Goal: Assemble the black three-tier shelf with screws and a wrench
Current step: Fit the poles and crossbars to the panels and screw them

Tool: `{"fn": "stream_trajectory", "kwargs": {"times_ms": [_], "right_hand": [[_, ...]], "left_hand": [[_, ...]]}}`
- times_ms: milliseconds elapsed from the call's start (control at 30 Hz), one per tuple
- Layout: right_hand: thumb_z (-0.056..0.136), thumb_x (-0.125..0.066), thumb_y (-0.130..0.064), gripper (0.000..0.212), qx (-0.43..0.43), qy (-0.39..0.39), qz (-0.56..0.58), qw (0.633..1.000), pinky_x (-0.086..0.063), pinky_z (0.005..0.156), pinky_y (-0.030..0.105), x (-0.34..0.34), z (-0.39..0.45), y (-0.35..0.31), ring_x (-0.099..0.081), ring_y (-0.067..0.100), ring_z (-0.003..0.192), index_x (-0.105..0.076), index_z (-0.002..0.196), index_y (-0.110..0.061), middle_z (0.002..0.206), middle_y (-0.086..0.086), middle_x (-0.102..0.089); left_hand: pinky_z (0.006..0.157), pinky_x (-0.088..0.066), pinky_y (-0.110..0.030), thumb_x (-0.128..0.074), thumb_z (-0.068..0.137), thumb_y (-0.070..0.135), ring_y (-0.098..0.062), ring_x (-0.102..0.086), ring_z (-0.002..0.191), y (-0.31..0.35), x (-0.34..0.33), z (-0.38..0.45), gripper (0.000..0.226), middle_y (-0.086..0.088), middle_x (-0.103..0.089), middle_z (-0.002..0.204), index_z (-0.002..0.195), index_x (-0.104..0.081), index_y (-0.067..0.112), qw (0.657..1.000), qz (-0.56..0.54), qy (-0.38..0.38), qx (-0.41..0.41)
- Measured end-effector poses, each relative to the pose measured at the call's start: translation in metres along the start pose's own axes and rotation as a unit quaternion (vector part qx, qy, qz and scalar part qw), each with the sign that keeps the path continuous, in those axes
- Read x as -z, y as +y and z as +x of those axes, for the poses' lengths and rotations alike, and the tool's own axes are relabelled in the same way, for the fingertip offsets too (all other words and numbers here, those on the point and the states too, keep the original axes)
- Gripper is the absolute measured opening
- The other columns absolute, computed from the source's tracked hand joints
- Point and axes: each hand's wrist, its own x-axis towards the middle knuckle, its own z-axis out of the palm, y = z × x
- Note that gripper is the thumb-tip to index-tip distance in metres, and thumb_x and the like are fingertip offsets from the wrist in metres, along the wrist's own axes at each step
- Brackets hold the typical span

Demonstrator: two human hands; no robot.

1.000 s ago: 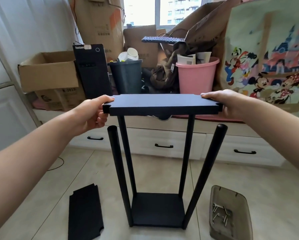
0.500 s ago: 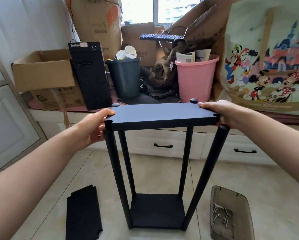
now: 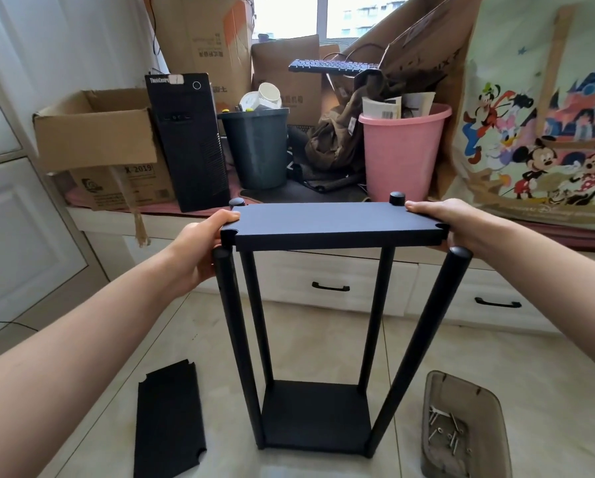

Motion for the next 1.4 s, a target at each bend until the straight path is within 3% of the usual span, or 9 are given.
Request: {"fn": "stream_trajectory", "kwargs": {"times_ms": [100,267,433,633,767,833,1000,1267,1400], "right_hand": [[0.089,-0.071,-0.022,0.012,0.003,-0.002,0.024,1.000,-0.052,0.066,0.029,-0.001,0.000,0.000,-0.060,0.015,0.070,-0.063,0.088,-0.013,0.083,0.003,-0.062],[0.091,-0.069,-0.020,0.012,-0.009,0.005,0.045,0.999,-0.051,0.057,0.025,-0.006,0.001,0.001,-0.059,0.013,0.066,-0.060,0.085,-0.014,0.081,0.002,-0.061],[0.090,-0.070,-0.020,0.014,-0.016,0.008,0.075,0.997,-0.048,0.040,0.017,-0.007,-0.001,0.003,-0.062,0.006,0.042,-0.059,0.084,-0.013,0.071,0.001,-0.064],[0.088,-0.073,-0.029,0.021,-0.016,0.010,0.052,0.998,-0.053,0.049,0.023,-0.011,-0.006,0.009,-0.062,0.014,0.064,-0.060,0.093,-0.013,0.083,0.002,-0.063],[0.091,-0.070,-0.027,0.018,-0.006,0.011,0.053,0.999,-0.050,0.040,0.020,-0.012,-0.010,0.012,-0.063,0.010,0.044,-0.062,0.089,-0.011,0.079,0.003,-0.064],[0.094,-0.066,-0.027,0.017,-0.018,-0.012,0.069,0.997,-0.052,0.047,0.025,-0.013,-0.012,0.012,-0.066,0.012,0.052,-0.062,0.097,-0.011,0.084,0.003,-0.064],[0.097,-0.057,-0.028,0.029,-0.054,-0.080,0.106,0.990,-0.051,0.091,0.039,-0.011,-0.019,0.024,-0.067,0.022,0.081,-0.060,0.118,-0.008,0.096,0.008,-0.070],[0.095,-0.053,-0.034,0.023,0.004,-0.148,0.228,0.963,-0.060,0.069,0.033,0.000,-0.043,0.037,-0.074,0.025,0.081,-0.056,0.111,-0.017,0.092,0.010,-0.075],[0.097,-0.049,-0.039,0.033,0.039,-0.110,0.219,0.969,-0.055,0.079,0.039,0.000,-0.050,0.043,-0.072,0.024,0.084,-0.062,0.117,-0.017,0.095,0.008,-0.076]], "left_hand": [[0.070,-0.049,-0.032,-0.064,0.093,0.041,-0.013,-0.052,0.062,0.001,-0.001,0.000,0.025,0.001,-0.056,0.067,0.100,-0.063,0.017,1.000,-0.008,0.002,0.001],[0.074,-0.051,-0.032,-0.065,0.093,0.042,-0.014,-0.054,0.067,0.000,0.000,0.002,0.024,0.004,-0.060,0.061,0.101,-0.064,0.019,1.000,-0.015,0.004,0.002],[0.071,-0.053,-0.031,-0.064,0.094,0.043,-0.012,-0.059,0.063,-0.001,0.003,0.005,0.025,0.006,-0.065,0.058,0.103,-0.064,0.019,1.000,-0.024,0.001,-0.001],[0.058,-0.051,-0.026,-0.065,0.094,0.041,-0.014,-0.059,0.066,-0.016,0.001,0.008,0.028,-0.002,-0.063,0.079,0.104,-0.064,0.014,0.998,-0.054,0.004,0.014],[0.053,-0.046,-0.025,-0.063,0.093,0.040,-0.011,-0.056,0.055,-0.025,-0.003,0.006,0.024,0.002,-0.060,0.069,0.096,-0.063,0.017,0.994,-0.103,-0.021,0.031],[0.052,-0.044,-0.024,-0.062,0.093,0.041,-0.010,-0.055,0.050,-0.029,-0.003,0.004,0.024,0.004,-0.060,0.062,0.094,-0.063,0.017,0.991,-0.121,-0.030,0.040],[0.058,-0.046,-0.028,-0.059,0.095,0.045,-0.010,-0.060,0.055,-0.039,0.001,0.004,0.025,0.006,-0.068,0.067,0.101,-0.069,0.023,0.993,-0.108,-0.031,0.022],[0.054,-0.045,-0.026,-0.059,0.096,0.038,-0.013,-0.055,0.058,-0.045,-0.002,0.004,0.019,0.003,-0.063,0.073,0.094,-0.069,0.022,0.991,-0.135,-0.024,0.002],[0.052,-0.045,-0.024,-0.057,0.096,0.037,-0.012,-0.056,0.056,-0.047,-0.007,0.004,0.020,0.004,-0.063,0.071,0.089,-0.069,0.023,0.988,-0.150,-0.017,-0.001]]}}
